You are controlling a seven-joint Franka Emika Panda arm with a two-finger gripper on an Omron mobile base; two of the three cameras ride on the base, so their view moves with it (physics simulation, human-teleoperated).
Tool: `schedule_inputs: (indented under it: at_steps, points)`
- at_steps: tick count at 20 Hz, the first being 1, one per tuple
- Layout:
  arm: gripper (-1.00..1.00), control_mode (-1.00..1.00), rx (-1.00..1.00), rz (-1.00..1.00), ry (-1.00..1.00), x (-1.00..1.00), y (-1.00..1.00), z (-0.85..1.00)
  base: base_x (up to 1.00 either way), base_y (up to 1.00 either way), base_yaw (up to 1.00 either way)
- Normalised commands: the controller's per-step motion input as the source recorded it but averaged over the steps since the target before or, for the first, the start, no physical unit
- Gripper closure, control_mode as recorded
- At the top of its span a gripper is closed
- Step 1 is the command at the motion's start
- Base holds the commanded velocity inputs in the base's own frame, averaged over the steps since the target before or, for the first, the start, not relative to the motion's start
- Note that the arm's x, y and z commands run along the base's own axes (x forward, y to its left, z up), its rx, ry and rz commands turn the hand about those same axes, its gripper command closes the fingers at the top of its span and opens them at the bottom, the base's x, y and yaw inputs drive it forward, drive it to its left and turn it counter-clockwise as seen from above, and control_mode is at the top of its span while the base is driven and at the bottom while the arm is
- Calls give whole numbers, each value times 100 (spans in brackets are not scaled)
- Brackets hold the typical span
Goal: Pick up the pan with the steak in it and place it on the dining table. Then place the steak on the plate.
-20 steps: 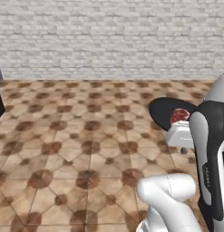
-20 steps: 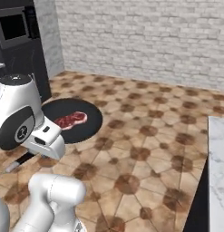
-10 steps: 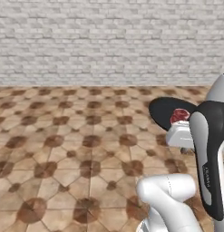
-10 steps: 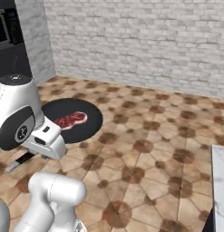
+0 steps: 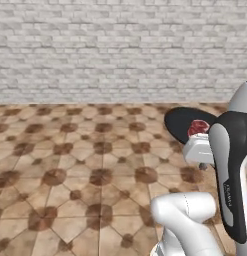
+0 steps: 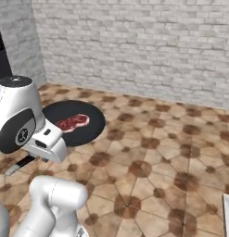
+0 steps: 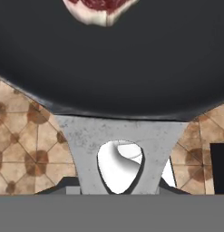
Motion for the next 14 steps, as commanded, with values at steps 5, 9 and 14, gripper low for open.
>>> schedule_inputs:
  at_steps: [5, 9, 14]
  points:
    - [100, 100, 0, 0, 0, 0, 0, 0, 100, 13, -2]
    - [100, 100, 0, 0, 0, 0, 0, 0, 100, 13, -3]
    - [100, 100, 0, 0, 0, 0, 0, 0, 100, 13, -3]
